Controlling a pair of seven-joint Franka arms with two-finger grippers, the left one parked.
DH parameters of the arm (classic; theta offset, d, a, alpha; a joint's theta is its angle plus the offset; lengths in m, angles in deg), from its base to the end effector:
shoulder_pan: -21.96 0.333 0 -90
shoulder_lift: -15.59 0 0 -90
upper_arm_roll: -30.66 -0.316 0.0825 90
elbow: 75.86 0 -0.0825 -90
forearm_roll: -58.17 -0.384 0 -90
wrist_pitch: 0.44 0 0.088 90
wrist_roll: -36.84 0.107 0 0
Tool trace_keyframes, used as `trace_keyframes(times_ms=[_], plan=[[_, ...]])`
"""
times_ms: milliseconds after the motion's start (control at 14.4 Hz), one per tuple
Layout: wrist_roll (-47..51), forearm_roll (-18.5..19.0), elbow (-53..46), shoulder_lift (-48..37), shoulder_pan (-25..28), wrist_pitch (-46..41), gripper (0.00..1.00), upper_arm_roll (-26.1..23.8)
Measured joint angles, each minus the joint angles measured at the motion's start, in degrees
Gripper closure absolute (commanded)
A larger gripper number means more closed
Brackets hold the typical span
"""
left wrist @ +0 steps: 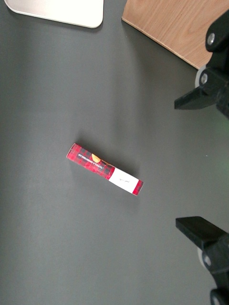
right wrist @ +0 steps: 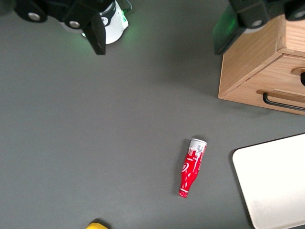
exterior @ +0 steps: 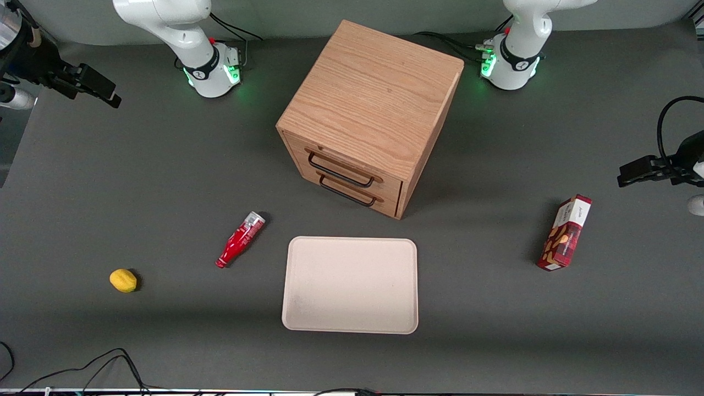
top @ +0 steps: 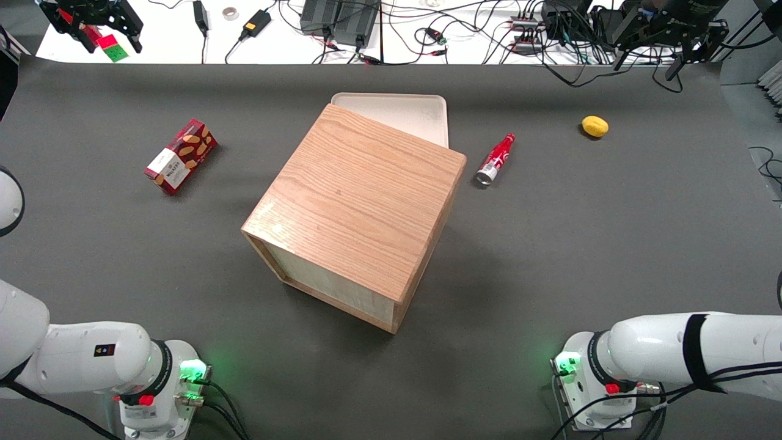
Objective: Place coke bottle on tray
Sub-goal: 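Move the right gripper down over the red Coca-Cola bottle lying on the table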
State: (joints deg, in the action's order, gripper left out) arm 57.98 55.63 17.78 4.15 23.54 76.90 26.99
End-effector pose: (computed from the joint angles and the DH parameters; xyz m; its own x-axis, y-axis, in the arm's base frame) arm 0.4634 0.0519 0.6787 0.9595 -0.2669 -0.0906 -0.2679 -0.9634 0.0015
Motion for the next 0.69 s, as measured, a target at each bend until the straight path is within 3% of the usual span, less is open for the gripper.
trace_keyframes(times_ms=[416,693], plan=[[0.00,0.20,-0.19,0.52,0.05,-1.00,0.00,0.46],[5.83,0.16,0.29,8.14,0.54,4.89,0.00,-2.32]])
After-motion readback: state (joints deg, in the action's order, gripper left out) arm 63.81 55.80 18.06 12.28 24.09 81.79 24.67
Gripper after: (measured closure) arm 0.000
